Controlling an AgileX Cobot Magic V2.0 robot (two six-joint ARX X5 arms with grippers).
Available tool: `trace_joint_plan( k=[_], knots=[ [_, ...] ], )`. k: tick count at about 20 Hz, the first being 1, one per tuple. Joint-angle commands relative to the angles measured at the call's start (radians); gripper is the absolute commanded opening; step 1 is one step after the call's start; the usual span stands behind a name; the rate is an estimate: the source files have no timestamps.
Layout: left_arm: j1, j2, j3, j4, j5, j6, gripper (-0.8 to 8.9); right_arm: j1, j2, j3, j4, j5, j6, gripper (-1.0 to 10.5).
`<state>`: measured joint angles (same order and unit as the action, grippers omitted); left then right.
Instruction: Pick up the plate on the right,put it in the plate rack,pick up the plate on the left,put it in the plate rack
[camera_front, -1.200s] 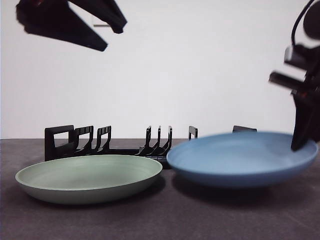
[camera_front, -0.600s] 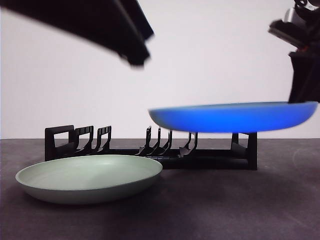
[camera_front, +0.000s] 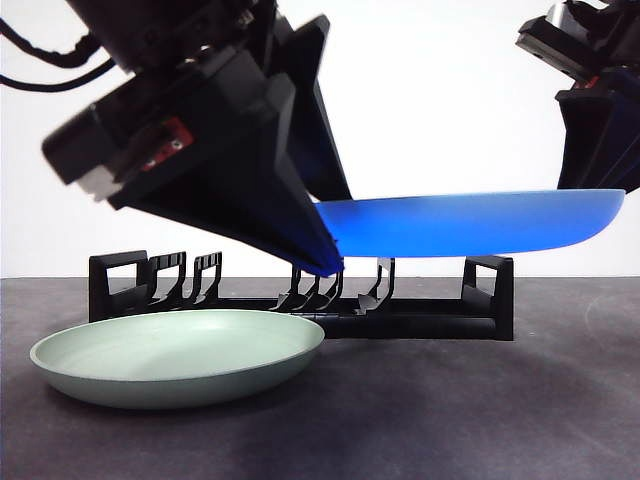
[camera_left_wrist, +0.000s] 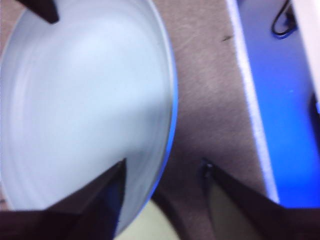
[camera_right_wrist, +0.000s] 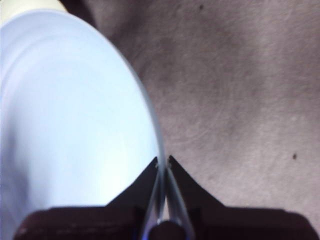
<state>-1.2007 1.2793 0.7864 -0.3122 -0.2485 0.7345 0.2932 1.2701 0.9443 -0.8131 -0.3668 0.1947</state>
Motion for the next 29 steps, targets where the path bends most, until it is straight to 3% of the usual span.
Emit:
trace_joint_plan(
  k=[1, 4, 11, 12, 14, 15, 18, 20, 22, 25, 29],
  knots=[
    [0.007, 0.016, 0.004, 0.006, 0.022, 0.015, 1.03, 0.004, 0.003, 0.004, 0.003, -0.024, 0.006, -0.1],
    [0.023, 0.033, 0.004, 0.005, 0.022, 0.019, -0.12, 0.004, 0.003, 0.004, 0.003, -0.031, 0.006, -0.1],
    [0.032, 0.034, 0.004, 0.005, 0.024, 0.019, -0.09, 0.003, 0.003, 0.01, 0.004, -0.029, -0.015, 0.1],
    [0.031, 0.034, 0.004, 0.005, 0.024, 0.018, -0.09, 0.002, 0.003, 0.011, 0.004, -0.027, -0.031, 0.7],
    [0.031, 0.034, 0.004, 0.005, 0.014, 0.017, -0.09, 0.002, -0.001, 0.014, 0.009, -0.025, -0.039, 3.3],
    [0.031, 0.034, 0.004, 0.006, 0.013, 0.012, -0.09, 0.002, -0.007, 0.015, 0.023, -0.025, -0.039, 3.8],
    [0.029, 0.034, 0.004, 0.051, -0.014, -0.057, -0.09, 0.002, -0.052, 0.016, 0.09, -0.025, -0.03, 3.8],
    [0.028, 0.034, 0.008, 0.125, -0.09, -0.115, -0.09, 0.002, -0.111, 0.015, 0.185, -0.019, -0.002, 3.8],
    [0.033, 0.031, 0.041, 0.156, -0.097, -0.191, -0.09, -0.002, -0.182, 0.015, 0.298, -0.013, 0.022, 3.8],
    [0.062, 0.026, 0.125, 0.162, -0.092, -0.299, -0.09, -0.006, -0.284, 0.015, 0.428, 0.087, 0.044, 3.8],
    [0.168, 0.024, 0.241, 0.153, -0.061, -0.377, -0.09, -0.006, -0.37, 0.015, 0.46, 0.24, 0.031, 3.8]
  ],
)
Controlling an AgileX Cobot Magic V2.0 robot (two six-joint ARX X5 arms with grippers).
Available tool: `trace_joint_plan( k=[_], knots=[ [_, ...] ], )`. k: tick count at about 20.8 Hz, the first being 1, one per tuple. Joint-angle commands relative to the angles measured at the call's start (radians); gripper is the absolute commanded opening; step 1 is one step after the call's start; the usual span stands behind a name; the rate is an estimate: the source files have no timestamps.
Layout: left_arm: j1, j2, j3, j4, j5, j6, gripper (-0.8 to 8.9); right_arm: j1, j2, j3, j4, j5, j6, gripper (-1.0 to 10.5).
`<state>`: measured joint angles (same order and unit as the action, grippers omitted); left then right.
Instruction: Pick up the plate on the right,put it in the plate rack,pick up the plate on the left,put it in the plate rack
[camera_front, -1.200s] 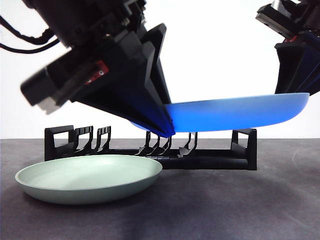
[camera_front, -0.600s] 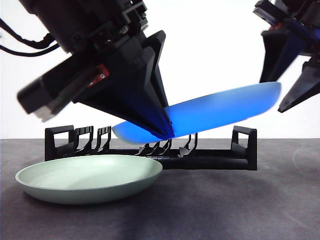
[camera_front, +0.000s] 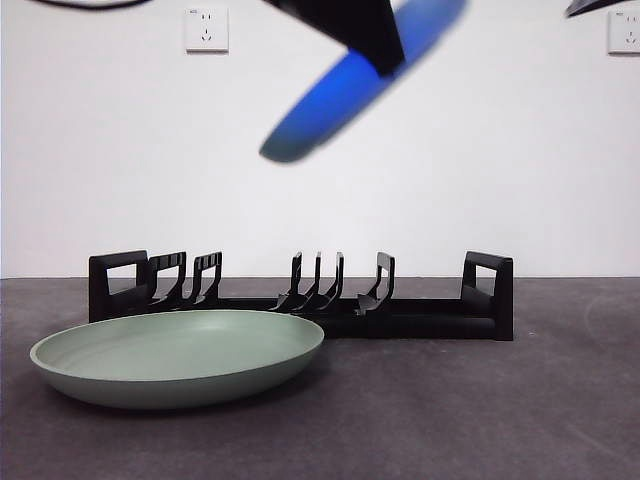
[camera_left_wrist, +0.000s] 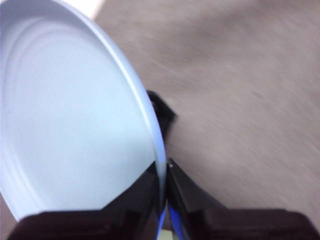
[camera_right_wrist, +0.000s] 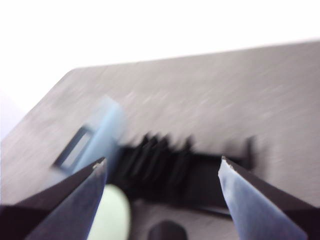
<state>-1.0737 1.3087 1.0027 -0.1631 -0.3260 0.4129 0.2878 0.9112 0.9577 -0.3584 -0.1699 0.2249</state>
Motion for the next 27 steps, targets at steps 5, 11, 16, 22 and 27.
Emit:
trace_joint_plan(
  k=[5, 11, 16, 22, 27],
  knots=[
    [0.278, -0.014, 0.071, -0.008, 0.275, -0.214, -0.09, 0.0, -0.047, 0.002, -0.01, 0.123, -0.006, 3.8],
    [0.551, -0.014, 0.071, -0.008, 0.645, -0.357, -0.09, 0.0, -0.048, 0.002, -0.032, 0.125, -0.009, 3.8],
    [0.725, -0.014, 0.071, 0.029, 0.862, -0.439, -0.09, 0.0, -0.048, 0.002, -0.032, 0.124, -0.008, 3.8],
    [0.827, 0.007, 0.071, 0.076, 0.989, -0.493, -0.09, 0.0, -0.048, 0.002, -0.032, 0.123, -0.007, 3.8],
    [0.853, 0.035, 0.071, 0.09, 0.99, -0.497, -0.09, 0.0, -0.047, 0.002, -0.032, 0.123, -0.005, 3.8]
  ],
)
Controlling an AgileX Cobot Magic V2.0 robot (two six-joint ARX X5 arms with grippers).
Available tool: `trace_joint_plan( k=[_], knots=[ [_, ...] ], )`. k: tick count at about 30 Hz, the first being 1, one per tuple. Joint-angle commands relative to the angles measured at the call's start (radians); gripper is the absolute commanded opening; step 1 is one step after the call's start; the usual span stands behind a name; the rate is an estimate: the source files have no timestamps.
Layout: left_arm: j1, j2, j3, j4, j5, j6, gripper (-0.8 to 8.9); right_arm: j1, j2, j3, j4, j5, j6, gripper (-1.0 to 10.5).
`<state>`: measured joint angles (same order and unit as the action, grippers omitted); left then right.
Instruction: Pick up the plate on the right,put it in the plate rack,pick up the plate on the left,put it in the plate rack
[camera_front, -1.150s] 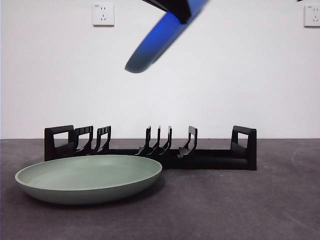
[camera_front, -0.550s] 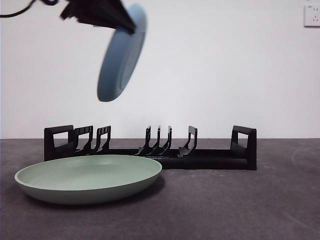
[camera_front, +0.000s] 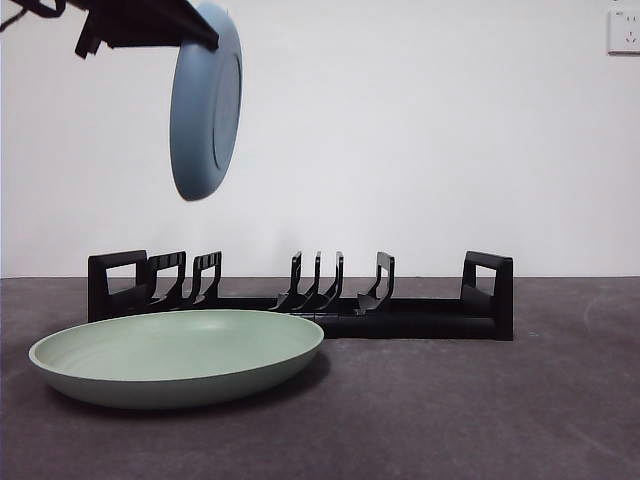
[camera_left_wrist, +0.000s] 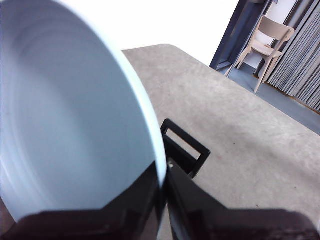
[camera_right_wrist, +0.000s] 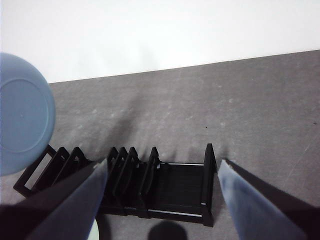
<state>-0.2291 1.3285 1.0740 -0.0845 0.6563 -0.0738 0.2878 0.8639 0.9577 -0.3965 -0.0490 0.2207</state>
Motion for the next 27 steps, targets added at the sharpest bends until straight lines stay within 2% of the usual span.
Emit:
trace_joint_plan(
  k=[1, 13, 27],
  knots=[
    [0.009, 0.021, 0.0, 0.012, 0.007, -0.01, -0.09, 0.0, 0.0, 0.002, 0.006, 0.002, -0.001, 3.8],
    [0.018, 0.141, 0.0, 0.027, -0.002, -0.003, -0.09, 0.0, 0.0, 0.002, -0.021, 0.003, -0.002, 3.7],
    [0.024, 0.2, 0.0, 0.047, -0.016, 0.0, -0.09, 0.0, 0.0, 0.002, -0.032, 0.003, -0.002, 3.7]
  ],
)
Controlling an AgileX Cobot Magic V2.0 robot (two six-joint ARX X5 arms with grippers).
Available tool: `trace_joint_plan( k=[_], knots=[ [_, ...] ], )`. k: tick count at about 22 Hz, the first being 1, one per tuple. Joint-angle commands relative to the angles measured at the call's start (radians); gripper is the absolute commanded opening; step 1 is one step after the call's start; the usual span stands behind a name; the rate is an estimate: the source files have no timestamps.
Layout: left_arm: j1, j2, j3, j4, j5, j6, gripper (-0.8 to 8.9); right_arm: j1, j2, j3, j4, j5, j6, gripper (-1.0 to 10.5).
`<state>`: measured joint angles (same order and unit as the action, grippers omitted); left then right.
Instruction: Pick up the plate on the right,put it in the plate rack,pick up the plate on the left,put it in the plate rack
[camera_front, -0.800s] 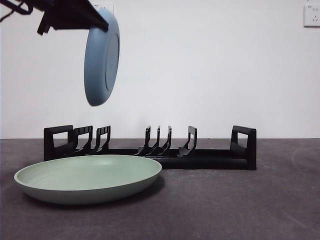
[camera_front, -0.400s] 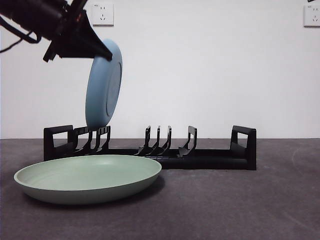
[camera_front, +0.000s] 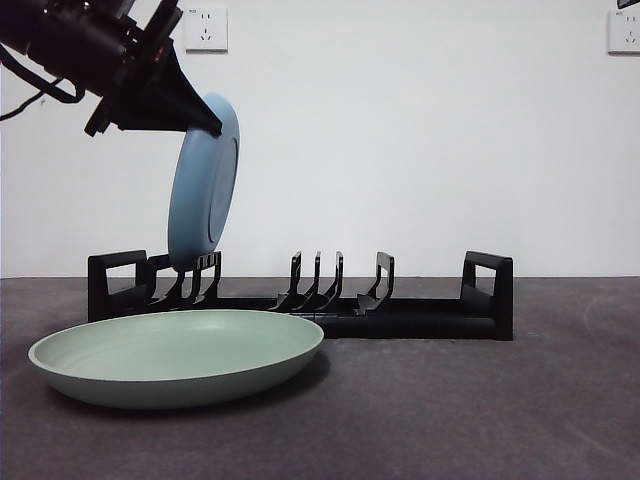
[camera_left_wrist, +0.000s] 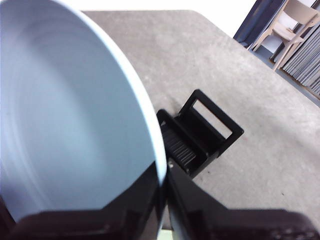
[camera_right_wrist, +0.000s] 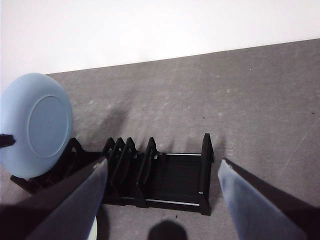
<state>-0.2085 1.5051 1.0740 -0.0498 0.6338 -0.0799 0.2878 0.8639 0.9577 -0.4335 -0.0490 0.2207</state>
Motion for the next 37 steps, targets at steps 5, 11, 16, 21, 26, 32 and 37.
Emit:
trace_joint_plan(
  k=[5, 11, 16, 21, 26, 32, 37],
  knots=[
    [0.008, 0.063, 0.0, 0.0, 0.023, 0.005, -0.09, 0.0, 0.0, 0.002, 0.005, 0.003, -0.002, 3.7],
    [0.008, 0.064, 0.0, -0.076, 0.02, 0.005, -0.01, 0.0, 0.002, 0.002, 0.005, 0.004, -0.002, 3.7],
    [0.008, 0.064, 0.0, -0.108, 0.021, 0.005, 0.78, 0.0, 0.01, 0.002, 0.005, 0.003, -0.001, 3.7],
    [0.008, 0.058, 0.0, -0.151, 0.023, 0.005, 3.29, 0.002, 0.027, 0.002, -0.011, -0.005, -0.001, 3.7],
    [0.007, 0.007, 0.001, -0.198, 0.029, 0.038, 3.29, 0.002, 0.067, 0.002, -0.043, -0.108, 0.003, 3.7],
    [0.005, -0.149, 0.001, -0.227, 0.028, 0.064, 3.29, 0.006, 0.174, 0.002, -0.048, -0.369, 0.018, 3.7],
    [-0.013, -0.421, 0.001, -0.252, 0.01, 0.168, 3.29, 0.083, 0.354, 0.002, -0.047, -0.424, 0.018, 3.7]
  ],
)
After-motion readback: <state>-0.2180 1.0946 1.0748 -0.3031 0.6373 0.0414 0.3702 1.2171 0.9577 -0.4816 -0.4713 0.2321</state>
